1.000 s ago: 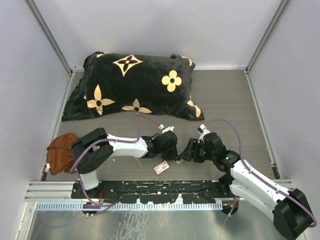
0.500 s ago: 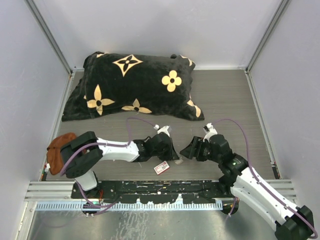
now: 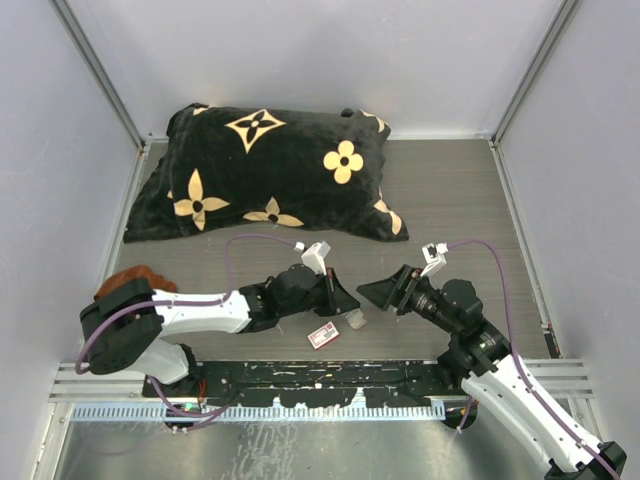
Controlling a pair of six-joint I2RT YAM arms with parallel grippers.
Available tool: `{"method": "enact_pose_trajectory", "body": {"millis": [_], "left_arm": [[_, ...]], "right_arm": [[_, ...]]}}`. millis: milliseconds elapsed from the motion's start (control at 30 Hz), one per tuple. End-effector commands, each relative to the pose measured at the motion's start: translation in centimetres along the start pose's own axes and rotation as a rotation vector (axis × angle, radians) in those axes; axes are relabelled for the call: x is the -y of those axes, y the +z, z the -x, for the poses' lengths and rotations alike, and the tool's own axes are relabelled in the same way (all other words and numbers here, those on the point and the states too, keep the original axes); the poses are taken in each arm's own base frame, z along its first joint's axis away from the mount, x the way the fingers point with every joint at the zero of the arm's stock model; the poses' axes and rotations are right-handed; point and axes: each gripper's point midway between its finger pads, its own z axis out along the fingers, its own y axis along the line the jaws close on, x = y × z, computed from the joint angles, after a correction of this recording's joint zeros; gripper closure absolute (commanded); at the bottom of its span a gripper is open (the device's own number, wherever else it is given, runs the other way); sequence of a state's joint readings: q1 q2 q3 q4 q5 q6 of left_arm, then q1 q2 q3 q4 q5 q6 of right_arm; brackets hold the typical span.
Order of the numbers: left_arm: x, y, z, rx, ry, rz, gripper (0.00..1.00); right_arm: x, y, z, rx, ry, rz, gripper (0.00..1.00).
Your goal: Load the staples into the stapler
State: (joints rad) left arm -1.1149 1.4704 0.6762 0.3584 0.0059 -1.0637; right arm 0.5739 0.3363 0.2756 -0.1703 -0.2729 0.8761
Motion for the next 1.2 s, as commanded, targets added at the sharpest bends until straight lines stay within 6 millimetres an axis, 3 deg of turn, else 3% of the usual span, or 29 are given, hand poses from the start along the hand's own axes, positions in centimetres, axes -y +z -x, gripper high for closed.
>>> {"method": "enact_pose_trajectory", "body": {"millis": [0,267,500,833,1167], "left_arm": [[3.4,-1.9,2.8,0.100,-0.030,-0.144,1.00],[7.1,-5.5,4.6,0.159,-0.079,-0.348,1.00],[9.0,-8.0,6.0,0.206,-0.092,-0.434,1.00],[10.3,-9.2,6.7,0.223,-0.099,-0.491,1.00],[11.0,-9.4,6.8,0.221,-0.099,-0.516,1.00]], "right_arm": [[-4.0,-0.4,1.8,0.089,0.049,0.196,0.19],[-6.1,-0.6,1.4,0.075,0.095,0.355,0.20],[-7.4,-0.6,1.6,0.065,0.140,0.433,0.31],[-9.8,-1.8,2.2,0.078,0.177,0.590,0.52],[-9.9,-2.1,2.2,0.079,0.200,0.608,0.60]]}}
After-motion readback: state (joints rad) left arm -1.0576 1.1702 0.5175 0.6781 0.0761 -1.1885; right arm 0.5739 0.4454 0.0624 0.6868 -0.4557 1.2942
